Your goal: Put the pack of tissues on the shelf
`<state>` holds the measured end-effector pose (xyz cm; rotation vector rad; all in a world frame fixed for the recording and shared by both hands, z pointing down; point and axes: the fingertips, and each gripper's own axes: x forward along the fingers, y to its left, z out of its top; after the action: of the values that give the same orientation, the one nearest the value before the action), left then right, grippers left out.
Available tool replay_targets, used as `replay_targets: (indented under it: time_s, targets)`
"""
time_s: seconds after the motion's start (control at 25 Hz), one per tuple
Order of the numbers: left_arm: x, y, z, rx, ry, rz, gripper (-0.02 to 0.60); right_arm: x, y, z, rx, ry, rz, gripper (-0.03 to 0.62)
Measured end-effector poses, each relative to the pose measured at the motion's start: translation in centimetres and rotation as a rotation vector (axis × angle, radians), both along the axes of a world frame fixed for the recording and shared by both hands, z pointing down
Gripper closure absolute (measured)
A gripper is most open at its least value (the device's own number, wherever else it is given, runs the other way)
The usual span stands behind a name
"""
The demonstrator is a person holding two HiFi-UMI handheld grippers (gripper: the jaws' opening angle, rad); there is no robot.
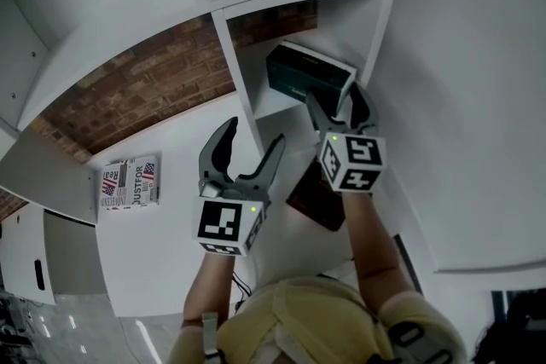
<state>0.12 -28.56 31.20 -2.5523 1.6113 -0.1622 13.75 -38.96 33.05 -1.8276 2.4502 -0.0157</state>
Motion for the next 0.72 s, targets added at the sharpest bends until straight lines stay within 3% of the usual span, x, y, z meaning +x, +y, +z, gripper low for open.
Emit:
replay_targets:
  time_s: [0.72]
  targets:
    - [-3.5, 0.6, 1.3, 0.004, 0.072, -0.056, 0.253, -3.0, 0.2, 0.0, 0.052, -0.024, 0.068, 0.224]
